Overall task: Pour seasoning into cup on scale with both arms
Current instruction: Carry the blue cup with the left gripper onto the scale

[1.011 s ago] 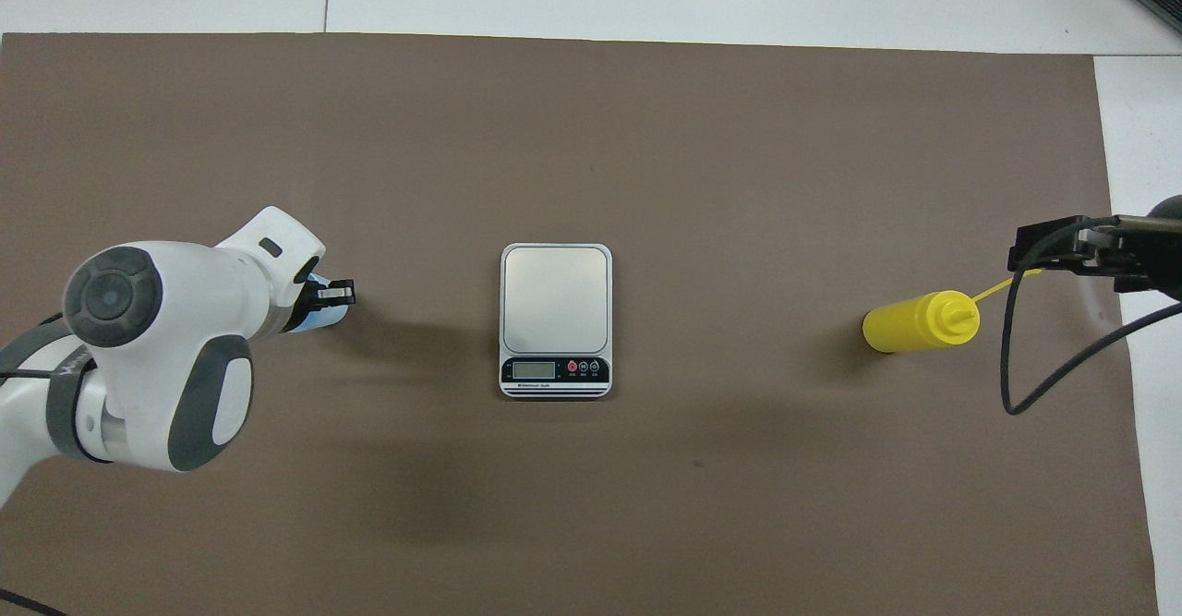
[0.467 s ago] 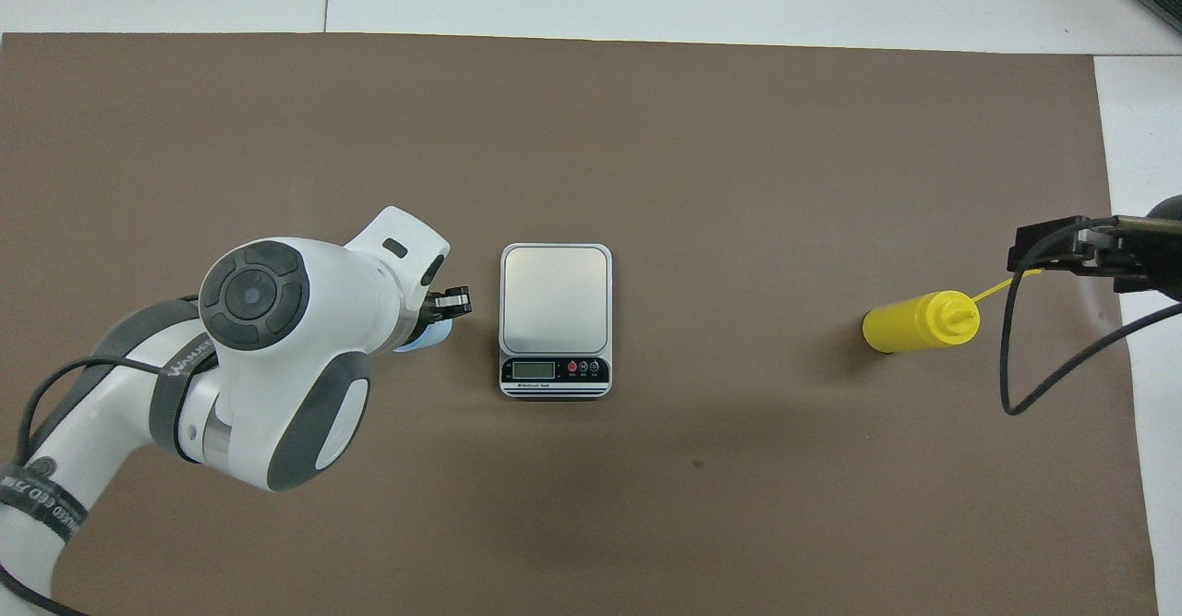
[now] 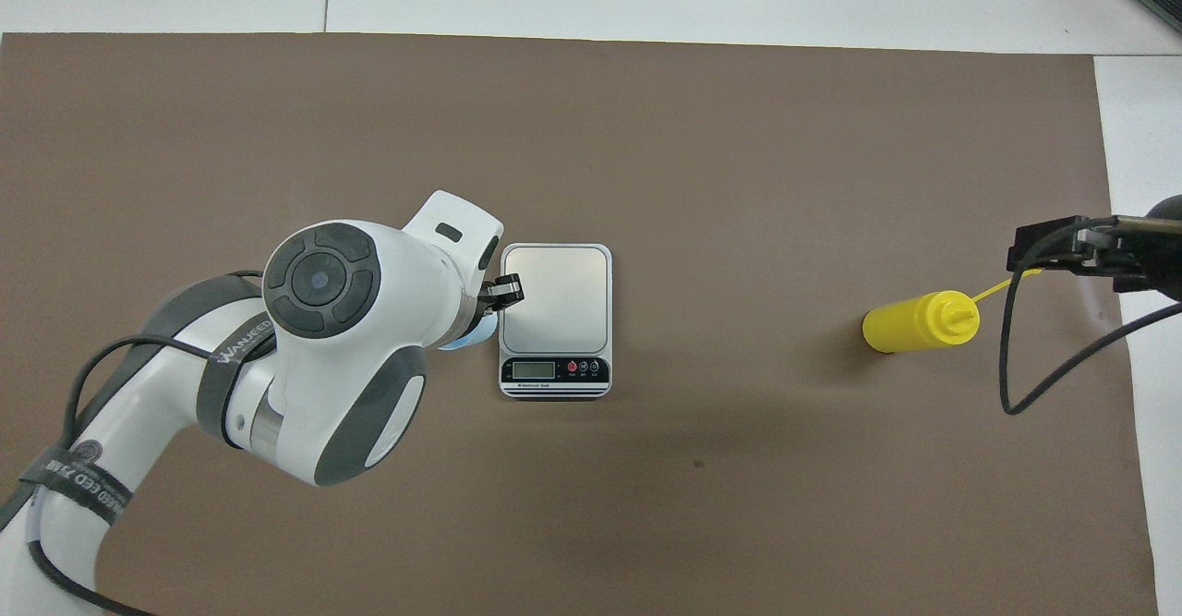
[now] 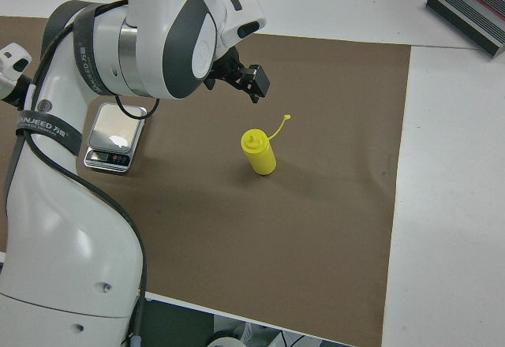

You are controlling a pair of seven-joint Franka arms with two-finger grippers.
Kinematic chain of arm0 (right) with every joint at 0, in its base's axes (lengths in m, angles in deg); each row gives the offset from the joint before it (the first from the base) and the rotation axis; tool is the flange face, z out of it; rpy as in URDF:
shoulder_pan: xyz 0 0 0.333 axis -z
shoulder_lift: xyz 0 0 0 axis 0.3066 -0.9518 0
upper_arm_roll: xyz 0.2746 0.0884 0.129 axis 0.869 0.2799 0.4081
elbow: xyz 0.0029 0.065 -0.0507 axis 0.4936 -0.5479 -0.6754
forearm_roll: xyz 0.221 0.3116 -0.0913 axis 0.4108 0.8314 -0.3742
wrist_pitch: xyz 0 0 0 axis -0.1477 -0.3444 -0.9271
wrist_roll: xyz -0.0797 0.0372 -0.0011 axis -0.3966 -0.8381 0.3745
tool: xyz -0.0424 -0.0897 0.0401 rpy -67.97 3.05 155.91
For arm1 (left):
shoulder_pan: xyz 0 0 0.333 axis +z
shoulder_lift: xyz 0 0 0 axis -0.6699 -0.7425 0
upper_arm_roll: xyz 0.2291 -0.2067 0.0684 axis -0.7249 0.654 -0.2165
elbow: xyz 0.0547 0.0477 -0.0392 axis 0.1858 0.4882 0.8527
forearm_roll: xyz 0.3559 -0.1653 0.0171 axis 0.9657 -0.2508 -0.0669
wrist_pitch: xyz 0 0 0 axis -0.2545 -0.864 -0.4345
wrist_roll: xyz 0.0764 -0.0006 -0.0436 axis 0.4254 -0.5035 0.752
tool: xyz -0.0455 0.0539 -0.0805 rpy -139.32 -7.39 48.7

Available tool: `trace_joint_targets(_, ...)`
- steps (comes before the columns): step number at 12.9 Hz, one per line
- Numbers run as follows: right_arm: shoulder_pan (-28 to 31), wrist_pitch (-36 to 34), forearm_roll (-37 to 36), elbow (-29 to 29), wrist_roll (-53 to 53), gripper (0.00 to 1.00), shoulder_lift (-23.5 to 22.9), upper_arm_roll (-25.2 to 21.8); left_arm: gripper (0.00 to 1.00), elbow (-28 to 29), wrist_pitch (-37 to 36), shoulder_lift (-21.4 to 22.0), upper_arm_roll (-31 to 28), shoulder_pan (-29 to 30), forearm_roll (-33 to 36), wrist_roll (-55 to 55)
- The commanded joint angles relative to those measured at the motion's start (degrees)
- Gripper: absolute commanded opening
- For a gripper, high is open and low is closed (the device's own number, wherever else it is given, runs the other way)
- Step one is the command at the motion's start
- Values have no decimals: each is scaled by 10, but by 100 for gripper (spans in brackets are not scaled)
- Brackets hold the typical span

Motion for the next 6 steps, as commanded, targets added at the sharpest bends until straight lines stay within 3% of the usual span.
trace_joint_targets(1, 2, 13, -1, -19, 6, 100, 14, 3, 0, -26, -19, -21, -10, 2, -1, 8)
trace_joint_targets(4, 3, 13, -1, -25, 3, 100, 16, 3, 0, -25, -23, -22, -10, 25, 105, 2)
trace_joint_targets(6, 3, 13, -1, -26, 4, 100, 18, 3, 0, -34, -34, -22, -11, 26, 129, 3)
